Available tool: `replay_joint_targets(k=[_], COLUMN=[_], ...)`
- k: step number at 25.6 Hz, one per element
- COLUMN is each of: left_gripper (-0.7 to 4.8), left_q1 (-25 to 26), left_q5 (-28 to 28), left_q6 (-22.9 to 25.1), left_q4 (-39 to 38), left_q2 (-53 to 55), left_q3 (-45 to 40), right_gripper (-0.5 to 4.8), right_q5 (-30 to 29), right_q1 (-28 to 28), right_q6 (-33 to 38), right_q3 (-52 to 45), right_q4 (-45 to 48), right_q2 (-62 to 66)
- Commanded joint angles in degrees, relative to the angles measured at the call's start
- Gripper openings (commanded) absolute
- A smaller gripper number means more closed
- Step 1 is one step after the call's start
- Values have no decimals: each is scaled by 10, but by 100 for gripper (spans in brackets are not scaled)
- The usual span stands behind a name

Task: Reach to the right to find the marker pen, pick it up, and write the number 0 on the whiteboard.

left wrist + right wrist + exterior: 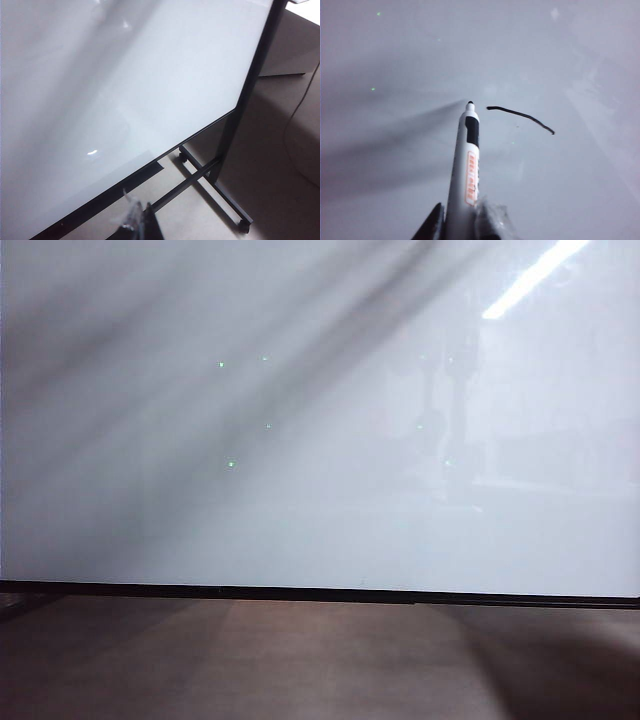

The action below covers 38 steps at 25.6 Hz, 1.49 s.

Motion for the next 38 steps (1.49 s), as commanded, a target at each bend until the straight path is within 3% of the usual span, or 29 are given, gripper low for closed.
replay_joint_targets(k=[1, 17, 38], left_gripper=[-5, -5, -5], left_q1=[-1, -1, -1], left_q5=[2, 2, 2], left_q6=[2, 4, 6], left_q4=[5, 19, 23], left_q2=[-2, -2, -1], left_q3=[4, 4, 4], right_gripper=[-5, -5, -5], right_q5=[5, 20, -13], right_q1=[-3, -11, -23], right_q6=[0, -13, -10], right_q3=[3, 3, 3], right_q4=[19, 41, 39], right_q2=[2, 16, 19])
